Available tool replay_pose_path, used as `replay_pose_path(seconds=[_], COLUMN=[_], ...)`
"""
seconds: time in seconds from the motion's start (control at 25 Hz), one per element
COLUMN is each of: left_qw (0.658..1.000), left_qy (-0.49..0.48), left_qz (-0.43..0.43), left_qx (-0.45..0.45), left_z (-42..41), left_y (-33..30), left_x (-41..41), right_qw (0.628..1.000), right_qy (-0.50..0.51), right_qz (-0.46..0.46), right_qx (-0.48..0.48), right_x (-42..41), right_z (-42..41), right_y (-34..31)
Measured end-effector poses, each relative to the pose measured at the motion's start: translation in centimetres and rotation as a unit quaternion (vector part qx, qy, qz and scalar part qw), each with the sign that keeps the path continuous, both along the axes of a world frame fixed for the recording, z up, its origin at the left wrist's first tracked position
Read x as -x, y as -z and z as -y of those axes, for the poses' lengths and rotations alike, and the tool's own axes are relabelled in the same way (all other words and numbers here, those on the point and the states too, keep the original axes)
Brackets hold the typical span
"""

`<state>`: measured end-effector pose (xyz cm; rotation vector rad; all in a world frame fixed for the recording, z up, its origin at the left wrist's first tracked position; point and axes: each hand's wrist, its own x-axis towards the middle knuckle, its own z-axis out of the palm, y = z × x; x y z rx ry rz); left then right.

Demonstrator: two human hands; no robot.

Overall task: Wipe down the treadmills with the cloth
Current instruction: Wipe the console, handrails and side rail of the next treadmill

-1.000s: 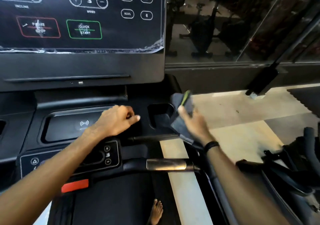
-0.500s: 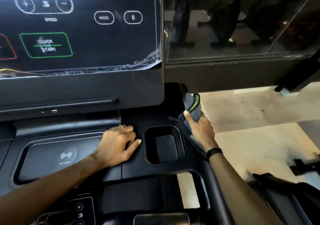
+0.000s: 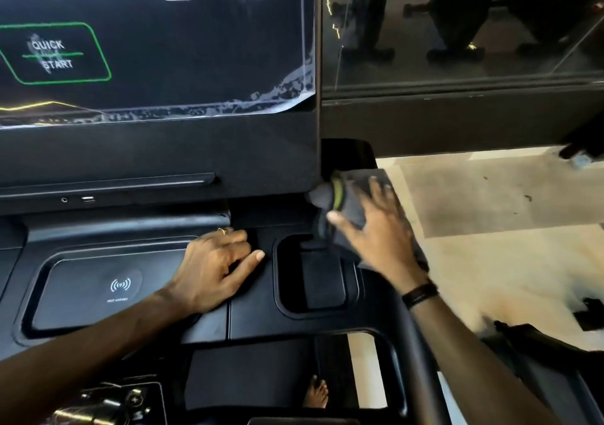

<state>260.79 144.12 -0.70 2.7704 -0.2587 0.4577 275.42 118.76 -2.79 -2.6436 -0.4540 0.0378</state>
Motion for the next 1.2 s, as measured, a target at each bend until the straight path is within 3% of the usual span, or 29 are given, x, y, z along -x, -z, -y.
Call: replay_pose_path(seconds=[0.12,0.2,0.32,0.48,0.56,0.64,0.76,0.84,0.88,0.96,1.04,1.2], left_qw=[1.0,1.0,0.999,0.994,0.992,0.99,0.979,0.935,0.909,0.895,0.892,0.884], left_qy=[-0.004,0.001,0.005,-0.048,-0.073,-0.095,-0.157,-0.285,-0.327,-0.345,-0.335,-0.303], left_qz=[0.0,-0.002,0.012,0.073,0.075,0.065,0.065,0.054,0.046,0.041,0.044,0.072], left_qx=[0.001,0.018,0.051,0.07,0.077,0.08,0.113,0.207,0.253,0.28,0.301,0.349], left_z=[0.0,-0.1,-0.4,-0.3,-0.2,-0.2,-0.1,-0.1,-0.1,-0.3,-0.7,-1.1], left_y=[0.3,0.2,-0.1,-0.1,0.0,-0.1,-0.3,-0.8,-0.9,-0.7,-0.4,-0.4], left_x=[-0.2,-0.2,0.1,0.6,0.7,0.7,0.7,0.0,-0.3,-0.6,-0.6,-0.7], right_qw=[0.984,0.989,0.991,0.986,0.983,0.993,0.968,0.975,0.986,0.99,0.991,0.975], right_qy=[0.103,0.098,-0.03,-0.136,-0.136,-0.101,-0.072,-0.159,-0.149,-0.12,-0.116,-0.215], right_qz=[-0.105,-0.106,-0.039,0.093,0.107,-0.013,-0.222,-0.15,-0.059,0.048,0.06,0.051], right_qx=[-0.102,-0.021,0.122,0.026,0.055,0.051,-0.092,-0.051,-0.05,-0.062,-0.015,0.033], right_x=[-5.2,-8.0,-5.6,2.6,1.2,-1.3,-2.0,-0.5,0.3,2.5,5.9,12.9], right_z=[-0.7,-4.7,-10.6,-8.9,-7.4,-8.4,-13.2,-15.3,-15.5,-14.3,-12.4,-9.4], right_y=[-0.1,-1.4,-2.0,-0.8,-1.3,-1.7,-1.5,-1.7,-1.7,-2.8,-3.0,-2.3])
